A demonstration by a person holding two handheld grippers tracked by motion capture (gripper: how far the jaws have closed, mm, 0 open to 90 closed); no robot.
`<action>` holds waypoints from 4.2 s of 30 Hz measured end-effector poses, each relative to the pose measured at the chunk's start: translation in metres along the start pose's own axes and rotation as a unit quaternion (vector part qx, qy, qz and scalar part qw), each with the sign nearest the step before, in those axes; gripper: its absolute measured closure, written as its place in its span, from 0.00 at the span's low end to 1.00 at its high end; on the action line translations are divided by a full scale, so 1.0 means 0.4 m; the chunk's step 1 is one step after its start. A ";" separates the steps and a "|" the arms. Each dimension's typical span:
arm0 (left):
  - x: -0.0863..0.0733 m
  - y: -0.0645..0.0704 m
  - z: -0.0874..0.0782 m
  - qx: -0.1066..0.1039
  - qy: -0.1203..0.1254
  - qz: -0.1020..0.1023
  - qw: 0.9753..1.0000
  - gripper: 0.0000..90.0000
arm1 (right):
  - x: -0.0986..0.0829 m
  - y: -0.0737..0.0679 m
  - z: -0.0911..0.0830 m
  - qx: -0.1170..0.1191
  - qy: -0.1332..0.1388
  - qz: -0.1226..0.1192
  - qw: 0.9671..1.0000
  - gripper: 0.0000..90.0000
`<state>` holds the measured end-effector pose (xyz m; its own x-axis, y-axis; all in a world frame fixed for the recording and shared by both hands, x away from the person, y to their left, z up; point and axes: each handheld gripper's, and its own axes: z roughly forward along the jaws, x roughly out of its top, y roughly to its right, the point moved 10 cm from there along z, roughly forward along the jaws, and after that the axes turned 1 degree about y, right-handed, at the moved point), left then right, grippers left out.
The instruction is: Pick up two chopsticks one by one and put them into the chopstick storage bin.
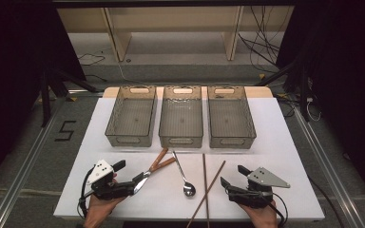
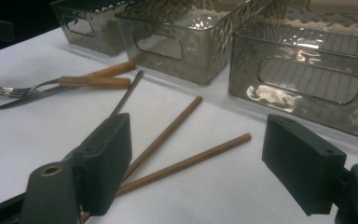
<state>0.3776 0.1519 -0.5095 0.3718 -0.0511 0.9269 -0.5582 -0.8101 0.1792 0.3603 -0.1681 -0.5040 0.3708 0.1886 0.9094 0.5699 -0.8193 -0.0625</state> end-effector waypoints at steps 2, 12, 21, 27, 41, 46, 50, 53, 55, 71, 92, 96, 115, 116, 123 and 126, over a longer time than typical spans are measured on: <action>0.000 -0.001 0.000 0.001 0.000 0.001 1.000 0.14 | -0.004 -0.009 0.006 0.003 -0.012 -0.003 1.000 0.28; 0.000 -0.005 0.000 0.005 0.000 -0.002 1.000 0.14 | -0.007 -0.039 0.021 0.004 -0.046 -0.020 0.999 0.32; -0.001 -0.011 0.000 0.013 -0.003 -0.003 1.000 0.14 | -0.011 -0.084 0.063 0.004 -0.102 -0.043 0.994 0.43; -0.002 -0.013 0.000 0.015 -0.004 -0.004 1.000 0.14 | -0.027 -0.118 0.112 0.017 -0.146 -0.049 0.988 0.54; 0.000 -0.019 -0.003 0.017 -0.001 -0.008 1.000 0.14 | -0.057 -0.121 0.183 0.002 -0.200 -0.047 0.979 0.70; 0.001 -0.019 -0.003 0.017 -0.001 -0.008 1.000 0.14 | -0.068 -0.114 0.191 -0.018 -0.208 -0.052 0.977 0.73; 0.000 -0.019 -0.003 0.017 -0.001 -0.008 1.000 0.14 | -0.078 -0.111 0.194 -0.018 -0.215 -0.046 0.975 0.73; 0.000 -0.018 -0.003 0.017 -0.001 -0.007 1.000 0.14 | -0.082 -0.115 0.196 -0.016 -0.215 -0.048 0.975 0.77; 0.000 -0.018 -0.002 0.017 -0.001 -0.007 1.000 0.14 | -0.082 -0.116 0.196 -0.016 -0.215 -0.050 0.975 0.78; -0.001 -0.019 0.000 0.017 -0.004 -0.005 1.000 0.14 | -0.070 -0.115 0.218 -0.021 -0.215 -0.045 0.975 0.85; -0.002 -0.020 0.002 0.018 -0.006 -0.002 1.000 0.14 | -0.073 -0.117 0.222 -0.017 -0.216 -0.040 0.976 0.95; -0.002 -0.021 0.001 0.018 -0.005 -0.004 1.000 0.14 | -0.070 -0.116 0.222 -0.013 -0.219 -0.039 0.975 0.95; 0.013 0.027 0.033 -0.018 -0.015 -0.043 0.999 0.18 | 0.064 -0.146 0.170 0.031 -0.142 -0.058 0.988 0.95; 0.015 0.034 0.036 -0.023 -0.017 -0.040 0.999 0.18 | 0.068 -0.155 0.170 0.038 -0.139 -0.058 0.988 0.95; 0.060 0.087 0.068 -0.060 -0.031 -0.057 0.996 0.22 | 0.088 -0.209 0.172 0.068 -0.118 -0.073 0.988 0.95; 0.082 0.104 0.096 -0.068 -0.038 -0.060 0.995 0.23 | 0.097 -0.226 0.175 0.071 -0.099 -0.073 0.990 0.95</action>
<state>0.3948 0.0940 -0.4841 0.4936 -0.0067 0.8697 -0.5995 -0.7271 0.3347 0.3746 -0.0489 -0.4917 0.4050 0.4140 0.8152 0.7201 -0.6939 -0.0054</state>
